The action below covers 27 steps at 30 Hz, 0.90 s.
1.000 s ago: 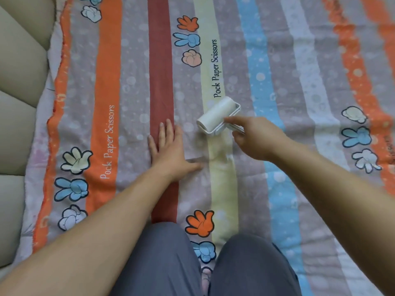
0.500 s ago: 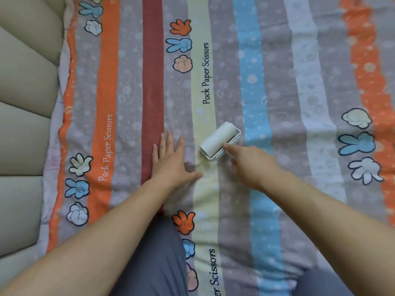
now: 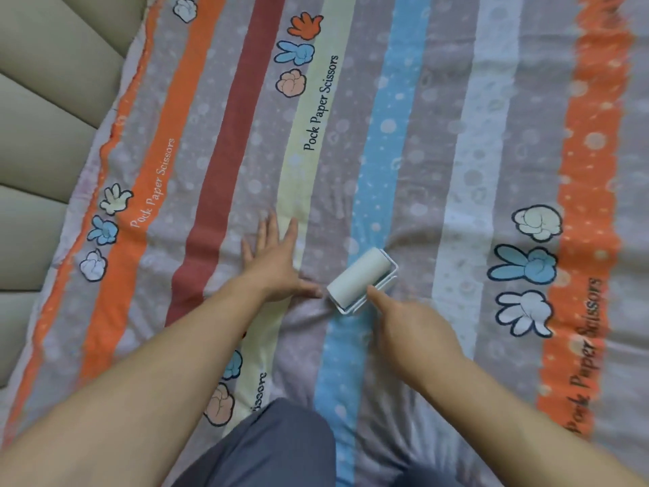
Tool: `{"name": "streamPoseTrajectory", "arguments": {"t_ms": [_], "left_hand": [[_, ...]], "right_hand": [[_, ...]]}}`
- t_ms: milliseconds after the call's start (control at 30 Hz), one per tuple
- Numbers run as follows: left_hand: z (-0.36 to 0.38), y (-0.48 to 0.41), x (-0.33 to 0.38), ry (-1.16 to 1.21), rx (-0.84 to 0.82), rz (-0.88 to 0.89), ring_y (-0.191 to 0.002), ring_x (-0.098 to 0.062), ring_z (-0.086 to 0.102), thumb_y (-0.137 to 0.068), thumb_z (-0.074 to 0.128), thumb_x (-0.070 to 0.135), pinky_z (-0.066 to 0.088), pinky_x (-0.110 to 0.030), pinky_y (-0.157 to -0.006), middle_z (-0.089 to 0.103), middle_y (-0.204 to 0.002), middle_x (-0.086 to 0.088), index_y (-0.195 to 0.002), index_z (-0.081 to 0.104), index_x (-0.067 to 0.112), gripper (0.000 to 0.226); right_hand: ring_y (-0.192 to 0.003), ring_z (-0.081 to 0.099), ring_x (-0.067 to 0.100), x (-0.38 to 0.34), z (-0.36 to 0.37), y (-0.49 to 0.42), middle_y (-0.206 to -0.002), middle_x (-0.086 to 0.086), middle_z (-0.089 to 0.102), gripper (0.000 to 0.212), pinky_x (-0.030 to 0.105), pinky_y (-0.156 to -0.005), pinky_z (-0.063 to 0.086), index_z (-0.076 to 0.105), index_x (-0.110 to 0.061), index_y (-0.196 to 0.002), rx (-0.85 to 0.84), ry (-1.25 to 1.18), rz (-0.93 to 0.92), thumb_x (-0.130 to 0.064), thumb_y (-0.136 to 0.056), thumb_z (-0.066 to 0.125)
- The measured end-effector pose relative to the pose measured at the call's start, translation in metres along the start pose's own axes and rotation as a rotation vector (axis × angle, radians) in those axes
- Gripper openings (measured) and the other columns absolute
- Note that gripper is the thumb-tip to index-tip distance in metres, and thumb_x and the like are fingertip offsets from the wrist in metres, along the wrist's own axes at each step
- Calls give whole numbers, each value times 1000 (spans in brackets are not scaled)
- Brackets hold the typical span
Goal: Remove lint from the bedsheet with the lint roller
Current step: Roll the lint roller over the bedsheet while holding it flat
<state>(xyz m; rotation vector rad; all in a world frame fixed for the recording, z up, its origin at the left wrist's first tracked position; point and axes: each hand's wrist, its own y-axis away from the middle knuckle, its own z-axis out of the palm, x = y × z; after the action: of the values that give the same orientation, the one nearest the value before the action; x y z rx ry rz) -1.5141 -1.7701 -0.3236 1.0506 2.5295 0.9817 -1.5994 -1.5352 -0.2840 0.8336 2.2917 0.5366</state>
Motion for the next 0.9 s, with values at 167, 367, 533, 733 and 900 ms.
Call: {"name": "streamPoseTrajectory", "arguments": {"t_ms": [167, 367, 533, 733, 900], "left_hand": [[-10, 6, 5, 42, -116, 35, -145, -27, -39, -66, 85, 63, -13, -53, -121, -41, -158, -9, -157, -21, 36, 142], [-26, -26, -1, 187, -12, 159, -146, -23, -38, -83, 70, 62, -19, -48, -120, -35, -163, -2, -160, -10, 40, 113], [-9, -52, 5, 126, -100, 148, -130, -29, -57, -57, 68, 89, -31, -54, -107, -59, -145, -5, -140, -45, 44, 148], [-4, -59, 2, 161, -99, 173, -130, -28, -58, -45, 63, 97, -33, -56, -107, -60, -143, -6, -143, -44, 40, 156], [-1, -59, 3, 152, -76, 179, -130, -30, -58, -45, 59, 99, -31, -57, -108, -60, -143, -6, -141, -46, 38, 156]], "right_hand": [[-99, 60, 29, 5, -25, 21, -113, 5, 59, 54, 36, -73, 48, 29, -41, -142, -106, 15, 62, -21, -93, 41], [-108, 58, 23, -4, -95, 14, -125, -2, 59, 44, 33, -80, 48, 46, -43, -132, -369, 149, 77, -25, -93, 39], [-67, 58, -1, -20, -156, -16, -89, -22, 61, 40, 22, -63, 47, 49, -56, -126, -368, 27, 187, -34, -93, 46], [-90, 59, 17, -39, -133, -103, -124, -5, 63, 46, 24, -67, 43, 44, -46, -140, 98, -33, 189, -30, -96, 46], [-106, 57, 33, -32, -92, -137, -124, 8, 63, 51, 39, -80, 50, 34, -42, -146, 157, 53, 196, -27, -98, 41]]}}
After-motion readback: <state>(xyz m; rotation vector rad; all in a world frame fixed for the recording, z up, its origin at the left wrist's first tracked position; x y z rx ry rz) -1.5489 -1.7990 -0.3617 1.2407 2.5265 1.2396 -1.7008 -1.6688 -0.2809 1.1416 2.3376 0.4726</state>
